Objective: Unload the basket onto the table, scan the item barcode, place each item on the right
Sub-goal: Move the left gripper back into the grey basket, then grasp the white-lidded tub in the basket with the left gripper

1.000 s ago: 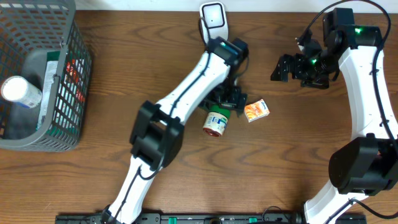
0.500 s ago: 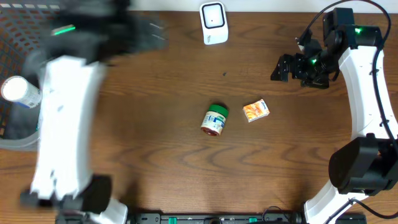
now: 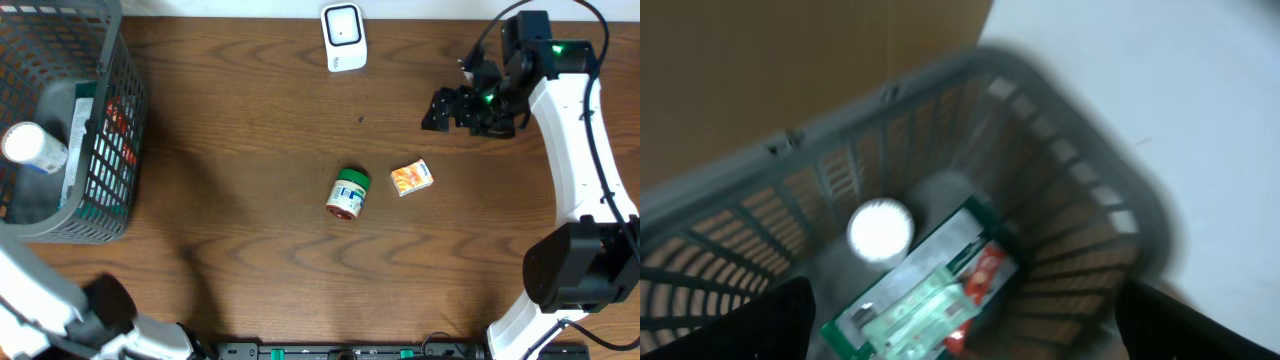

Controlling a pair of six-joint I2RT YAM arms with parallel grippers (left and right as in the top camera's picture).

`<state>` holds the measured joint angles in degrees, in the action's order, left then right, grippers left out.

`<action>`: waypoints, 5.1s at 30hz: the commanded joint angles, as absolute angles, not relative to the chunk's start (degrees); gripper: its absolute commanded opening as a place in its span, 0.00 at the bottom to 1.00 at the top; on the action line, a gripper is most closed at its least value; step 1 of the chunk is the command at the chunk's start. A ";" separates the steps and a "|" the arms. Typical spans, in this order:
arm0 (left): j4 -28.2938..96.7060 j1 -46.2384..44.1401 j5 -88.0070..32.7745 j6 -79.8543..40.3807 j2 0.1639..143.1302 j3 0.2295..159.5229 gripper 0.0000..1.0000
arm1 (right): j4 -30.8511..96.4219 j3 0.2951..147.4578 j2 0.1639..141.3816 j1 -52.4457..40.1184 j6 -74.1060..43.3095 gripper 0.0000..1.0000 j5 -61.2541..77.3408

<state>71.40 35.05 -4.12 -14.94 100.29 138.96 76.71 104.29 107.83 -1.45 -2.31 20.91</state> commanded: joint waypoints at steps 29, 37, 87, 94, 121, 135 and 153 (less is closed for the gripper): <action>70.67 35.94 7.14 -19.40 135.48 136.18 0.98 | 75.90 105.21 106.78 -3.46 -0.14 0.99 16.27; 69.65 36.38 7.20 -21.30 138.78 136.18 0.98 | 75.42 105.21 106.85 -3.42 -0.14 0.99 15.09; 64.16 34.79 -2.39 -10.09 130.91 135.98 0.98 | 75.50 105.19 106.87 -3.44 -0.19 0.99 15.05; 68.31 34.79 7.97 -19.46 130.61 135.98 0.98 | 75.61 105.19 106.87 -3.44 -0.19 0.99 15.05; 68.01 34.63 18.59 -26.70 130.72 127.68 0.98 | 74.96 105.19 106.89 -3.44 -0.16 0.99 15.05; 61.76 35.44 18.55 -26.65 130.82 121.64 0.98 | 75.20 105.19 106.87 -3.44 -0.19 0.99 15.05; 55.33 35.48 15.64 -25.36 128.88 118.10 0.89 | 75.22 105.19 106.89 -3.49 -0.19 0.99 15.05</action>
<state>55.37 35.24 16.60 -25.52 132.11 117.56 75.20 104.29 107.83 -3.25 -0.84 15.38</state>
